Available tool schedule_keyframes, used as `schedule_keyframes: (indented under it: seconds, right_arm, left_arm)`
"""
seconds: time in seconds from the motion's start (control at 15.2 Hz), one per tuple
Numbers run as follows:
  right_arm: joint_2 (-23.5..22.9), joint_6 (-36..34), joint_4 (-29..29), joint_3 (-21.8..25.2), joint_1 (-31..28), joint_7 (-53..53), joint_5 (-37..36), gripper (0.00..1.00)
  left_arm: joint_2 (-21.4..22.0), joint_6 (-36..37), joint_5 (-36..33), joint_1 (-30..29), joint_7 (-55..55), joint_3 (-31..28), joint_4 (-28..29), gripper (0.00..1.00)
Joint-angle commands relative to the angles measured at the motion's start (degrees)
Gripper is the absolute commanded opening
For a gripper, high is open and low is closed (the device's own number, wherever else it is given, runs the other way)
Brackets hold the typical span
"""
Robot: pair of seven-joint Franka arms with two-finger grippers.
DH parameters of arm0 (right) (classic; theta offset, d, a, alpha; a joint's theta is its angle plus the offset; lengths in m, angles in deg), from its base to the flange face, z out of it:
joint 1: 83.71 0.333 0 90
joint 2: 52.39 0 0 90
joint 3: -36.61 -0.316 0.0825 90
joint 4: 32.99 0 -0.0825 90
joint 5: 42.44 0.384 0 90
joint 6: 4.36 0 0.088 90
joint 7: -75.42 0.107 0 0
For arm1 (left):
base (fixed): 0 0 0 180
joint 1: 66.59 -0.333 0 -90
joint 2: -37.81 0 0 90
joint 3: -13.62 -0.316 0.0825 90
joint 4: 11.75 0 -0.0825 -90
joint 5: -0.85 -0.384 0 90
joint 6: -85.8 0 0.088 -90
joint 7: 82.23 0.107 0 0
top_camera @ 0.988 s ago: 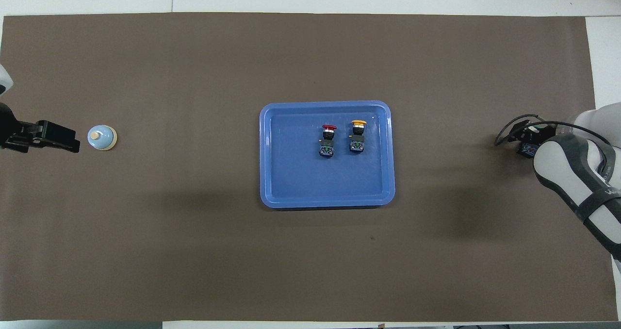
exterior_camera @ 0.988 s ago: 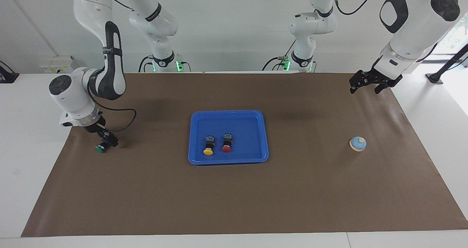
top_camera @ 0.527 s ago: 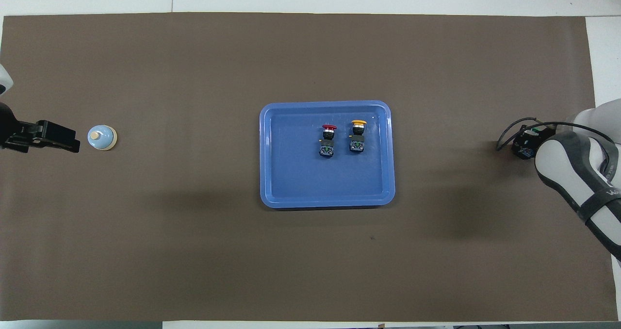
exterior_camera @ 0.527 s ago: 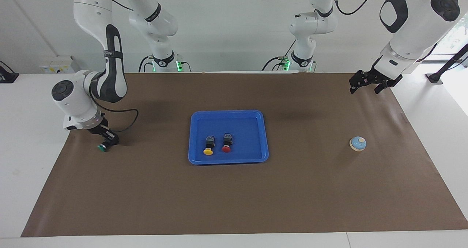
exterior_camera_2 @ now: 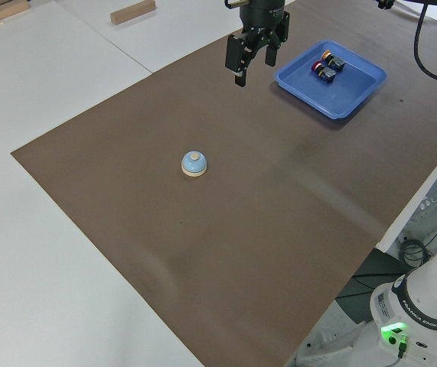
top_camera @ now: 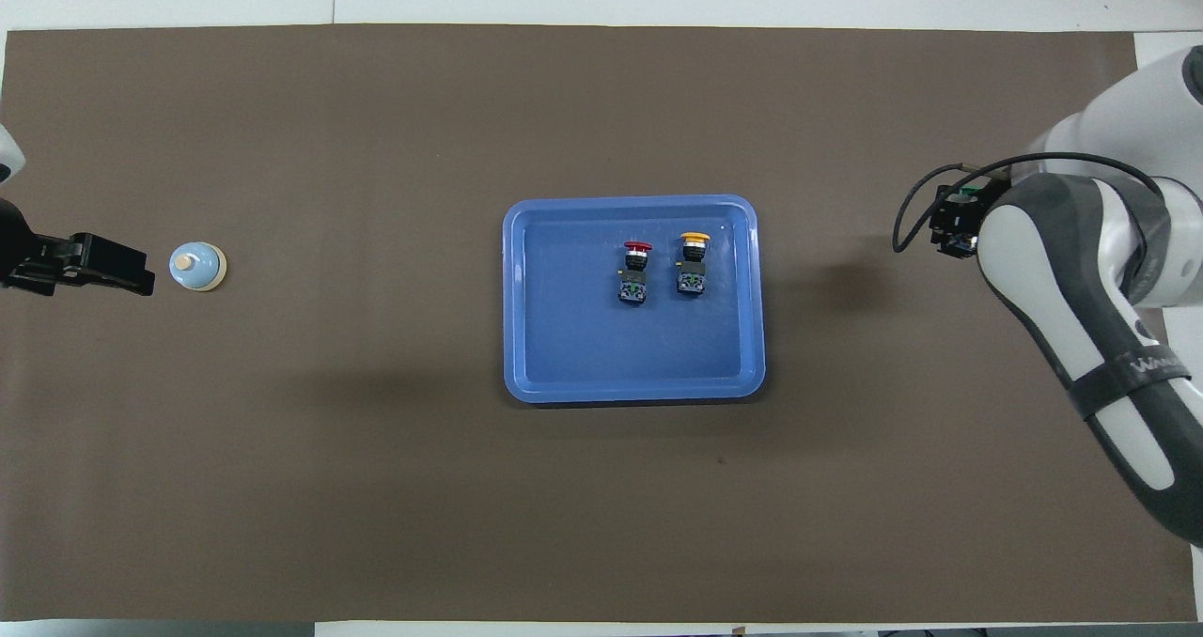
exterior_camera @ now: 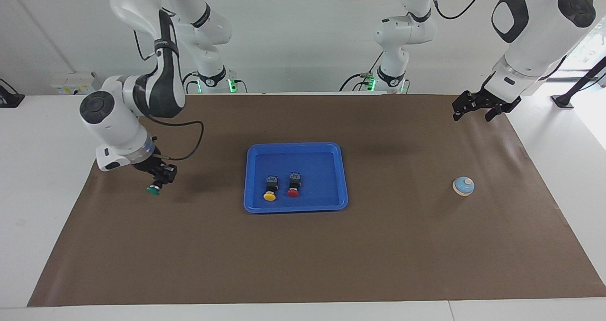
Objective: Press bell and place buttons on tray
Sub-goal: 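Carry the green button into the tray beside the red one, release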
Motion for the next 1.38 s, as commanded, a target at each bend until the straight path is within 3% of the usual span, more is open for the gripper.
schedule_keyframes:
  seconds: [0.0,0.26,0.53,1.12,1.32]
  right_arm:
    - [-1.1,-3.5,-5.3,-0.2,6.5,7.1,0.4,0.00]
    - [-1.9,-3.0,-7.4,-0.3,18.2,20.6,2.9,0.00]
    - [-3.4,2.6,-6.6,-0.2,26.6,26.7,2.7,0.00]
    - [-13.0,16.6,-7.3,-0.1,34.1,27.9,-1.0,0.00]
    - [-14.3,21.1,-6.7,-0.2,33.9,27.1,-1.5,0.00]
  left_arm:
    - [0.7,0.7,-0.6,-0.1,-0.6,0.0,-0.1,1.00]
    - [0.6,0.7,-0.6,-0.1,-0.6,0.0,-0.1,1.00]
    - [0.6,0.7,-0.6,-0.1,-0.6,0.0,-0.1,1.00]
    - [0.6,0.7,-0.6,-0.1,-0.6,0.0,-0.1,1.00]
    - [0.6,0.7,-0.6,-0.1,-0.6,0.0,-0.1,1.00]
